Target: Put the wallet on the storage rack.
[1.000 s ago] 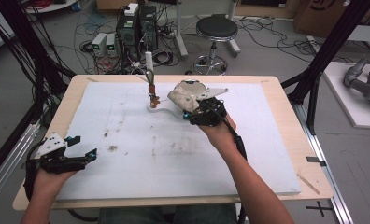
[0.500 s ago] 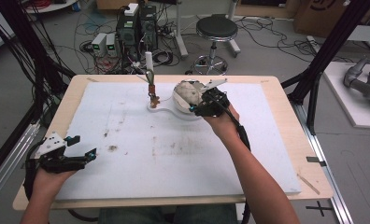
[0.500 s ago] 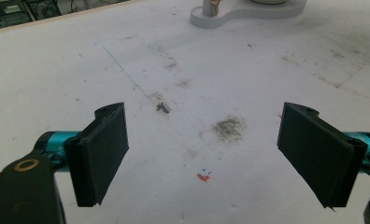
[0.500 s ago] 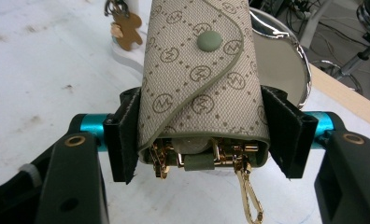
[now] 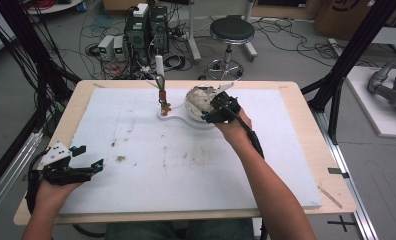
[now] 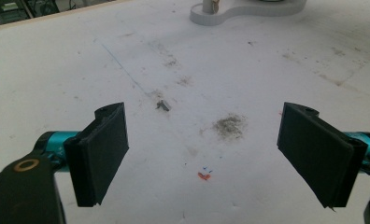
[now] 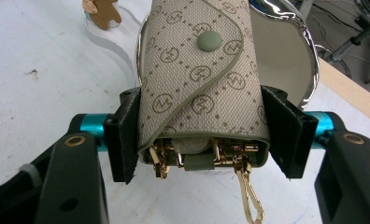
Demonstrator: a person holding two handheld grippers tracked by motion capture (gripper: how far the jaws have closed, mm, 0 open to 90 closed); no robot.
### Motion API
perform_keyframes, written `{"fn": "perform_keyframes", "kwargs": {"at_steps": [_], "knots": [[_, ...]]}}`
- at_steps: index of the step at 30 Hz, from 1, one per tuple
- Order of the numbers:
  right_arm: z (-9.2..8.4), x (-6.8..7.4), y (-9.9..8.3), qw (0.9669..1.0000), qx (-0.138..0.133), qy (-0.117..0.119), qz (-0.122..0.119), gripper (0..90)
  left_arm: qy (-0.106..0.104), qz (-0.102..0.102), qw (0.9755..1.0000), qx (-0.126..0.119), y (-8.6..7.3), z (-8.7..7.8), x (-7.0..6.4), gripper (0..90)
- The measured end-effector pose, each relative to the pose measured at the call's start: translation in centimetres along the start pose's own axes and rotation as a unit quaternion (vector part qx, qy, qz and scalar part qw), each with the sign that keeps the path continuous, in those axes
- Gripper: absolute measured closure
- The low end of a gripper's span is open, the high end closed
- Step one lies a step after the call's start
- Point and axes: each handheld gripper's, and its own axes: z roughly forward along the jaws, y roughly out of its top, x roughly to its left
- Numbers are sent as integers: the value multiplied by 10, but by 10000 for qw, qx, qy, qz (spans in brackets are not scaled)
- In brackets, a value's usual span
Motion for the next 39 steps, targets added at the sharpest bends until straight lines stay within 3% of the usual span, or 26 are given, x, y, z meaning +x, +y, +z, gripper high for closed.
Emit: {"fn": "perform_keyframes", "kwargs": {"at_steps": [27, 33, 36, 39], "knots": [[31, -3, 6, 9995, 249, -155, 80, 345, 15, 5, 10000, 1, 0, -1, -1, 164], [27, -2, 7, 9997, 108, -238, 26, 334, 7, 21, 10000, 24, -1, 0, -1, 164], [21, -2, 7, 9997, 76, -244, 45, 281, -11, 11, 10000, 14, -1, 1, -1, 164], [5, -5, 5, 9997, -107, -141, 152, 254, -44, 23, 10000, -6, 1, 2, -2, 164]]}}
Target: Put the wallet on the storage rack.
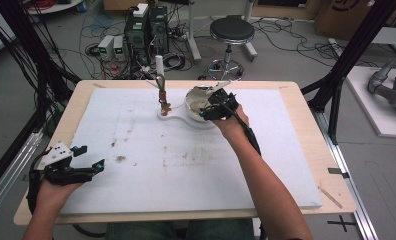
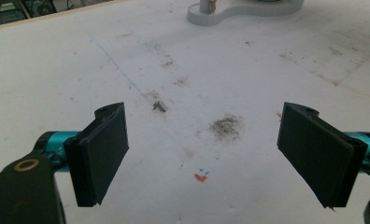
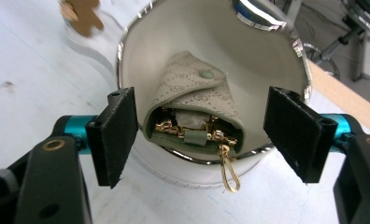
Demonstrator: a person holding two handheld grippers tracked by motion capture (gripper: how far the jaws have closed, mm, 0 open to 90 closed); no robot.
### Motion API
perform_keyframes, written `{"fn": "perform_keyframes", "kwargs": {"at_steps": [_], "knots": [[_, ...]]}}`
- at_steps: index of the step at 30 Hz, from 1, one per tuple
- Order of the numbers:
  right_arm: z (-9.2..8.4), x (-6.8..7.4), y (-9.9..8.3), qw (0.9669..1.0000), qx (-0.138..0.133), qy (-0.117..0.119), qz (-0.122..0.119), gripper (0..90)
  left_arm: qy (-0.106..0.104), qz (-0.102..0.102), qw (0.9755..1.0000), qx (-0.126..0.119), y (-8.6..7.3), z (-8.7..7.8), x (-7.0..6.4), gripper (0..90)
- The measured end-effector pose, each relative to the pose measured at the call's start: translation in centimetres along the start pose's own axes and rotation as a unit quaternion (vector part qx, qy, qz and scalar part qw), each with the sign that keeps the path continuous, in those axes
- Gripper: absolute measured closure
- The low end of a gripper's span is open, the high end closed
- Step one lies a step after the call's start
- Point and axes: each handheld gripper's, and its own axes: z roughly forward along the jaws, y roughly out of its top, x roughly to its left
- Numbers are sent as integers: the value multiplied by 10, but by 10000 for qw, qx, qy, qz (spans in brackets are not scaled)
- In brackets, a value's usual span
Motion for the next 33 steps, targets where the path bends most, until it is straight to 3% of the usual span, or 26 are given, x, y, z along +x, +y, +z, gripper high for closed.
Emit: {"fn": "perform_keyframes", "kwargs": {"at_steps": [11, 19, 25, 33], "knots": [[-46, -10, -24, 9984, -534, 148, 98, 220, -265, 170, 9995, -99, 11, 17, -8, 164], [-67, -13, -47, 9966, -764, 247, 162, 215, -389, 192, 9990, -127, 18, 29, -10, 164], [-79, -20, -71, 9944, -1004, 285, 185, 209, -495, 196, 9984, -187, 21, 35, -12, 164], [-89, -28, -116, 9915, -1158, 260, 536, 206, -572, 111, 9978, -305, 23, 37, -13, 163]]}}
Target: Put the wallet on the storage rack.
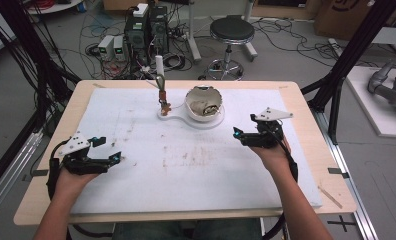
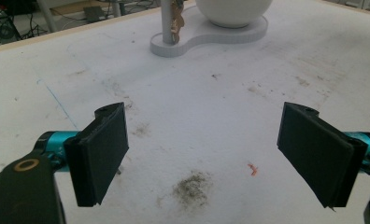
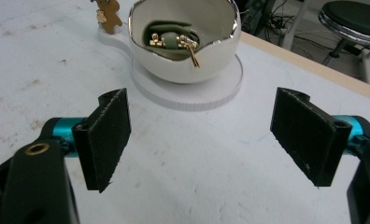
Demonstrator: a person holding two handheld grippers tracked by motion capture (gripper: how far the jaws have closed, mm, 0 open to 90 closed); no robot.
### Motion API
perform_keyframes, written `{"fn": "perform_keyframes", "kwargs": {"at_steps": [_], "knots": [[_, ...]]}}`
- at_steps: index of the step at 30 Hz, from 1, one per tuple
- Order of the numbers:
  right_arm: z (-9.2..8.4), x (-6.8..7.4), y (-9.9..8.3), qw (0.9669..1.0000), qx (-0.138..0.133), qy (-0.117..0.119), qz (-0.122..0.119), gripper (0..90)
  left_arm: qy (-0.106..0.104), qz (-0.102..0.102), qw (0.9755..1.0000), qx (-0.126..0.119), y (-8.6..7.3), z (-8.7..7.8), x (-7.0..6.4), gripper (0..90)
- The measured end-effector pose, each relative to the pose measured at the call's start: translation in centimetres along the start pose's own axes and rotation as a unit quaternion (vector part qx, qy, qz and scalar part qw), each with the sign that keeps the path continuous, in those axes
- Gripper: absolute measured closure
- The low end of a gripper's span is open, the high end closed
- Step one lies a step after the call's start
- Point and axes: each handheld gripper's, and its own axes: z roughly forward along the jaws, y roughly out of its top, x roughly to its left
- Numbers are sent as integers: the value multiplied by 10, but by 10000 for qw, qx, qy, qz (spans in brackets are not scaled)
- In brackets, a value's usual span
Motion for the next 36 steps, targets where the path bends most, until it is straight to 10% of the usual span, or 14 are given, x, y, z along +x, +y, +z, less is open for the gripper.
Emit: {"fn": "perform_keyframes", "kwargs": {"at_steps": [20, 36], "knots": [[-14, -9, -50, 9987, -208, -143, 453, 195, -36, -33, 9999, -131, 2, 1, -4, 164], [-9, -3, -51, 9997, 33, -135, 197, 195, -9, -39, 9999, -117, 1, 2, -3, 164]]}}
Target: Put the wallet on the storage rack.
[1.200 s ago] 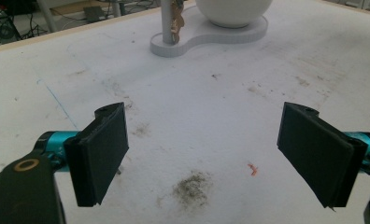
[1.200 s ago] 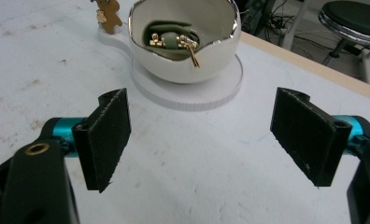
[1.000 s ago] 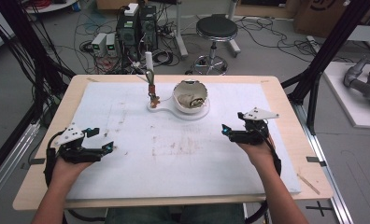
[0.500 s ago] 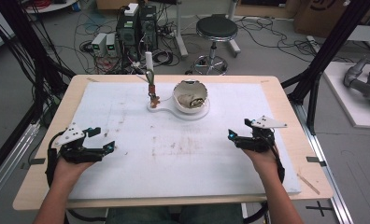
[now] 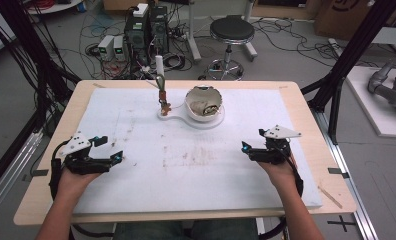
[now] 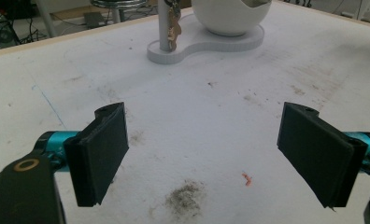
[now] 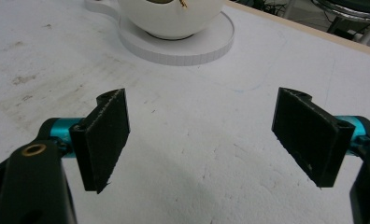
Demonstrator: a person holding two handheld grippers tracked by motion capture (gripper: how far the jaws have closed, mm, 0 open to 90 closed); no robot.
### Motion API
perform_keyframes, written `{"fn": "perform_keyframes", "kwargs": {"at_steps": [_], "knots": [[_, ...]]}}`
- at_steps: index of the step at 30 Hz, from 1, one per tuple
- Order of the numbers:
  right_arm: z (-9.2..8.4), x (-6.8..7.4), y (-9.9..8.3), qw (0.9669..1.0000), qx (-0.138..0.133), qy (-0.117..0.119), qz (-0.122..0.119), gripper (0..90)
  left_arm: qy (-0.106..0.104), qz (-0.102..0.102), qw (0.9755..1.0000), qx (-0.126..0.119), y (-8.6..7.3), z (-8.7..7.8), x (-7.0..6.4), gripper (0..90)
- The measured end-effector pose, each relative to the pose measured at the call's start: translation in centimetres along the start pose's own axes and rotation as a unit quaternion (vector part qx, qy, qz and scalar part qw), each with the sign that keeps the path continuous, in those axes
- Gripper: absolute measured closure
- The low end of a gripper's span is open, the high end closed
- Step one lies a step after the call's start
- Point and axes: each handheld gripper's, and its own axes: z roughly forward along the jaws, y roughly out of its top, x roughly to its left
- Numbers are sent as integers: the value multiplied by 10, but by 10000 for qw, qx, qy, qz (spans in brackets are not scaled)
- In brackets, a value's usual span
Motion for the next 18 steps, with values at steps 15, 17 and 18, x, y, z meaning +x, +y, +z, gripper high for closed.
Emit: {"fn": "perform_keyframes", "kwargs": {"at_steps": [15, 17, 18], "knots": [[1, -4, -1, 10000, 36, 8, 75, 195, 31, -3, 10000, -12, 0, -2, 0, 164], [0, -5, -1, 10000, 48, 0, 69, 195, 35, 4, 10000, 0, 0, -2, 0, 164], [0, -5, -1, 9999, 52, -8, 89, 195, 28, 10, 10000, -1, 0, -2, 0, 164]]}}
